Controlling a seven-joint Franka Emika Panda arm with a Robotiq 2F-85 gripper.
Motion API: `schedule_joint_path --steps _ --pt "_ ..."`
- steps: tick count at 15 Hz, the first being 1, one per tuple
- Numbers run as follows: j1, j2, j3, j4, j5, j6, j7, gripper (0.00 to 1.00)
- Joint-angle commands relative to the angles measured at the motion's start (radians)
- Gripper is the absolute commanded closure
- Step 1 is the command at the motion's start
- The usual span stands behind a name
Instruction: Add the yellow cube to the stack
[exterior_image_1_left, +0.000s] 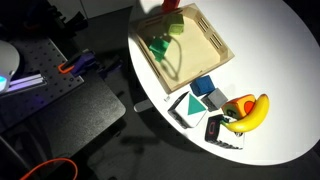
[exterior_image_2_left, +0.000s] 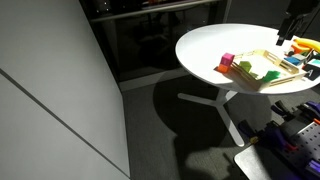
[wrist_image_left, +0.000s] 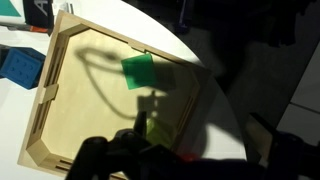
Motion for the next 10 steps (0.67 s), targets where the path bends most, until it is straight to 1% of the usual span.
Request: schedule_joint_path --steps 1,4,6,7,8,10 --pt "-0.027 0.047 0.0 0.061 -0.076 -0.02 -0.056 0.0" --pt "-0.041 0.051 0.002 0.074 -0.12 -0.011 -0.044 0.0" --pt "-0.041 0.015 0.007 0.067 -0.096 -0.045 -0.041 0.0" --pt "-0.037 -0.019 0.009 0.066 -0.046 -0.099 -0.045 0.0" --pt "-0.039 0.036 0.008 0.057 -0.086 -0.026 -0.03 0.0" --pt "-0.037 0.01 0.009 0.061 -0.066 -0.067 -0.03 0.0"
